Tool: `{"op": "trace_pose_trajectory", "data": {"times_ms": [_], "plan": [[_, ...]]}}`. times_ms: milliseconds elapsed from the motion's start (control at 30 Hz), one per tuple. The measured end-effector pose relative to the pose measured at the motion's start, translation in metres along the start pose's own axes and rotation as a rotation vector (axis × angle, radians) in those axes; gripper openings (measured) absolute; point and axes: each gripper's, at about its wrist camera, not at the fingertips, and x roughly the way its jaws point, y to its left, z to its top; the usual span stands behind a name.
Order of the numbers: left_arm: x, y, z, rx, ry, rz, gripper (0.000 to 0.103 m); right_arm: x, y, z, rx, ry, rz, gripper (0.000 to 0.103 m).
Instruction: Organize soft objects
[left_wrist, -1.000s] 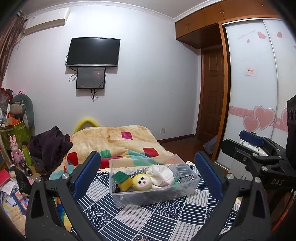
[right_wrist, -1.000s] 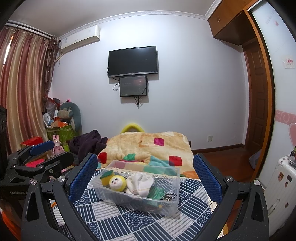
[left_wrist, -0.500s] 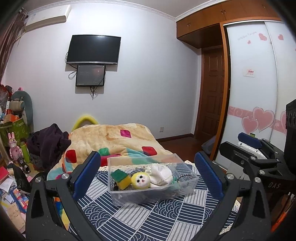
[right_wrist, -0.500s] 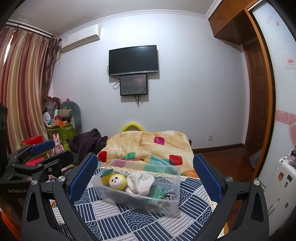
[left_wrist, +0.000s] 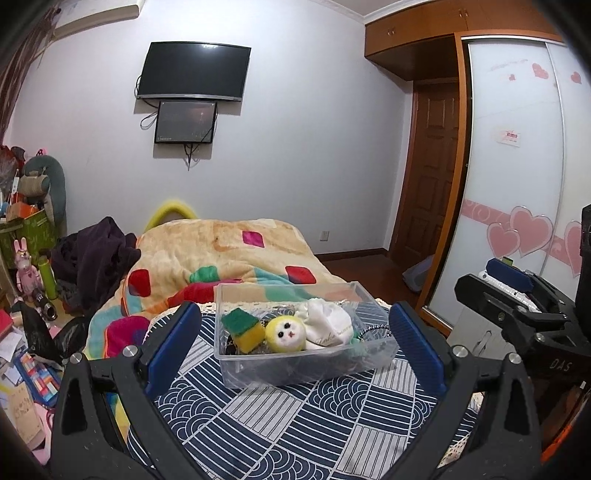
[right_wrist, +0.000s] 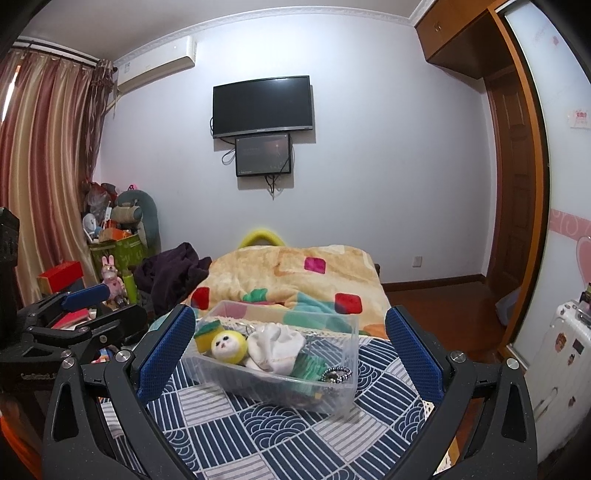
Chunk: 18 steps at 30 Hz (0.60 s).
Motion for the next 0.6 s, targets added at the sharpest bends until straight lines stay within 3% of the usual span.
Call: {"op": "trace_pose_trajectory", "data": {"times_ms": [600], "plan": [[-0.003,-0.010,-0.001,0.040,-0.026,0.017,0.103,0.000,-0.001,0.000,0.002,0.005,0.001,0.103]]}}
